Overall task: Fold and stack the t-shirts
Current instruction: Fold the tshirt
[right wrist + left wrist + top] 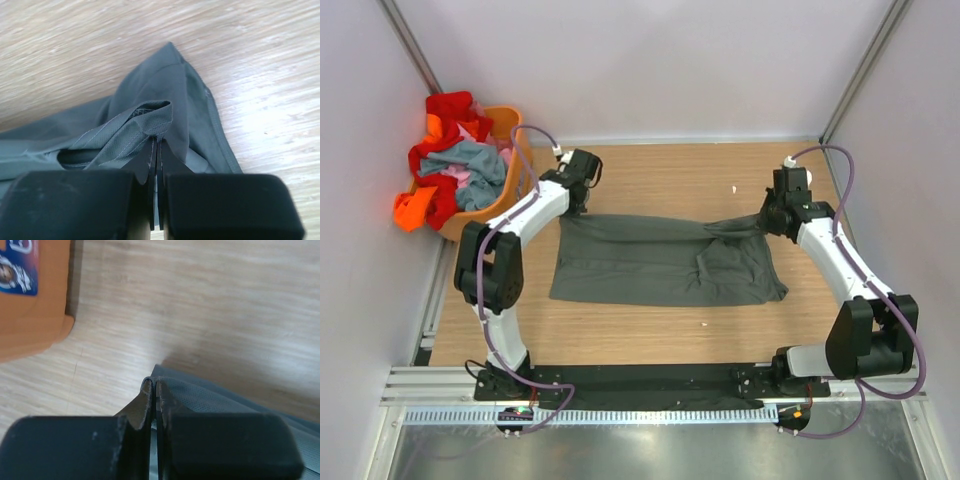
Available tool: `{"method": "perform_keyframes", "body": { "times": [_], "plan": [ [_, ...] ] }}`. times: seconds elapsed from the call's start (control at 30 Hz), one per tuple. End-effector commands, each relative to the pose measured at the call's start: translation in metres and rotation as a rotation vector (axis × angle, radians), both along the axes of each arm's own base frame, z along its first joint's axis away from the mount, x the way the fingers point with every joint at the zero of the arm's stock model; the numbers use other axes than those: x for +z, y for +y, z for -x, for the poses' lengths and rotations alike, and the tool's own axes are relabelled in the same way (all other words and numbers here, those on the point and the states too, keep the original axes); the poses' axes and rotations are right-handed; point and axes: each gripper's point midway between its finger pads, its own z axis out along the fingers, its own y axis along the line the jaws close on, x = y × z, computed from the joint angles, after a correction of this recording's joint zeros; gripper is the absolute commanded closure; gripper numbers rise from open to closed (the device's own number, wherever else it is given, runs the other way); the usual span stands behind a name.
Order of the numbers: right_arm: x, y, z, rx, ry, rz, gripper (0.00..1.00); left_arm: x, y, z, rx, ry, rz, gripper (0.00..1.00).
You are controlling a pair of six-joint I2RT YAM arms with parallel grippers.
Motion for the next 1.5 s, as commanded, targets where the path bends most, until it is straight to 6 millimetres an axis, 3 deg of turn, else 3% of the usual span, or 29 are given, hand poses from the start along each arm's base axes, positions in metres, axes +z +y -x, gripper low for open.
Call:
{"method": "perform_keyframes", "body": {
  "times": [0.0,0.13,0.53,0.6,0.63,0.67,0.7,0.73,0.77,0.8,0.93,1.03,1.17,1.27,1.33,1.37,1.4,1.47],
  "plan": [
    [0.007,-0.019,-0.001,-0.099,-0.033,0.060,0.99,0.013,0.014,0.013,0.039,-0.031,-0.082,1.00],
    [-0.002,-0.031,0.009,-0.172,-0.008,0.089,0.99,0.009,0.021,0.026,0.058,-0.025,-0.111,1.00],
    [-0.051,-0.027,0.038,-0.218,0.099,0.044,0.99,-0.002,0.027,0.045,0.090,-0.029,-0.099,0.99],
    [-0.061,-0.031,0.047,-0.245,0.121,0.045,0.98,-0.002,0.026,0.050,0.095,-0.027,-0.084,0.91],
    [-0.065,-0.032,0.048,-0.256,0.121,0.040,0.91,-0.005,0.028,0.055,0.103,-0.021,-0.080,0.84],
    [-0.068,-0.036,0.050,-0.273,0.130,0.037,0.79,-0.004,0.030,0.059,0.123,-0.027,-0.072,0.62],
    [-0.073,-0.038,0.052,-0.277,0.144,0.028,0.61,0.003,0.032,0.062,0.136,-0.047,-0.061,0.50],
    [-0.075,-0.040,0.053,-0.285,0.152,0.026,0.20,0.005,0.035,0.066,0.150,-0.054,-0.067,0.35],
    [-0.077,-0.042,0.054,-0.292,0.165,0.032,0.07,0.007,0.037,0.071,0.173,-0.061,-0.061,0.12],
    [-0.076,-0.045,0.053,-0.303,0.162,0.027,0.01,0.012,0.039,0.073,0.182,-0.071,-0.056,0.07],
    [-0.063,-0.044,0.049,-0.317,0.122,0.009,0.00,0.039,0.039,0.077,0.188,-0.131,-0.013,0.05],
    [-0.045,-0.043,0.045,-0.317,0.061,-0.008,0.00,0.046,0.034,0.076,0.174,-0.149,0.024,0.07],
    [-0.027,-0.021,0.041,-0.242,-0.013,-0.122,0.00,0.035,0.011,0.072,0.107,-0.142,0.101,0.14],
    [-0.031,-0.001,0.044,-0.198,-0.010,-0.200,0.07,0.015,-0.017,0.067,0.032,-0.103,0.165,0.15],
    [-0.051,0.008,0.051,-0.193,0.039,-0.247,0.15,-0.004,-0.035,0.065,-0.007,-0.059,0.173,0.16],
    [-0.057,0.016,0.053,-0.165,0.061,-0.280,0.20,-0.009,-0.038,0.064,-0.011,-0.053,0.172,0.16],
    [-0.060,0.020,0.050,-0.159,0.054,-0.303,0.32,-0.016,-0.043,0.063,-0.019,-0.036,0.179,0.16],
    [-0.079,0.023,0.056,-0.162,0.110,-0.319,0.39,-0.029,-0.050,0.061,-0.021,-0.016,0.201,0.18]
  ]
}}
